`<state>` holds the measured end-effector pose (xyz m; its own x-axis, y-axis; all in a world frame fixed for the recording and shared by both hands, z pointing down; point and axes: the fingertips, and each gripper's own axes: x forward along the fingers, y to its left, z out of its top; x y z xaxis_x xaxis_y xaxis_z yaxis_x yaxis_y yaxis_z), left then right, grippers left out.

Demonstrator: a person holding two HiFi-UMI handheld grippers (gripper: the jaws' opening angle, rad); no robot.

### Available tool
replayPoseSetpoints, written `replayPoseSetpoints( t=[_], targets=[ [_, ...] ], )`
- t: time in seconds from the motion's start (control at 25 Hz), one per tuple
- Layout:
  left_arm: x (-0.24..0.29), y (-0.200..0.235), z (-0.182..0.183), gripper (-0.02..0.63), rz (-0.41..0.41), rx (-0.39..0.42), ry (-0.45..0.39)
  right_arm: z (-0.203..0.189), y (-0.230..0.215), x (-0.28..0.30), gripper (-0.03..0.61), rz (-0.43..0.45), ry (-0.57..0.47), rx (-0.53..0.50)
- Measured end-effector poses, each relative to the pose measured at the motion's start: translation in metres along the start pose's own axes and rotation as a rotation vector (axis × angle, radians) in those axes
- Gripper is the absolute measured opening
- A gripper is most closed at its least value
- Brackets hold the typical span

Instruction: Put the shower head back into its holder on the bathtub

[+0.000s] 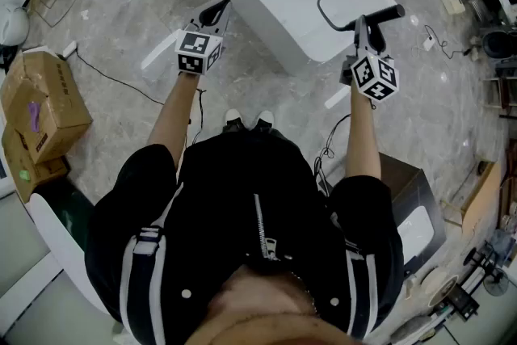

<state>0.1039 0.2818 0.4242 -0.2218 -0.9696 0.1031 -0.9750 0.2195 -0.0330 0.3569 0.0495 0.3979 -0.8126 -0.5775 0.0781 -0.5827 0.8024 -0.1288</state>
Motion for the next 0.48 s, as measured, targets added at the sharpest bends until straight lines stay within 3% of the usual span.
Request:
replayPoseSetpoints(
  t=[0.24, 0.4, 0.48],
  targets=[
    [-0.015, 0.025, -0.009, 0.026, 0.022, 0.002, 0.008, 0.008, 0.028, 0.008, 0.13, 0.004, -0.014, -0.007],
    [-0.014, 0.026, -0.021, 0.031, -0.013, -0.027, 0.024, 0.003, 0.02, 0.01, 0.13, -0.003, -0.007, 0.0],
    [-0.015, 0.029, -0.027, 0.101, -0.027, -0.032, 0.035, 0.004, 0.02, 0.01, 0.13, -0.017, -0.007, 0.001]
  ],
)
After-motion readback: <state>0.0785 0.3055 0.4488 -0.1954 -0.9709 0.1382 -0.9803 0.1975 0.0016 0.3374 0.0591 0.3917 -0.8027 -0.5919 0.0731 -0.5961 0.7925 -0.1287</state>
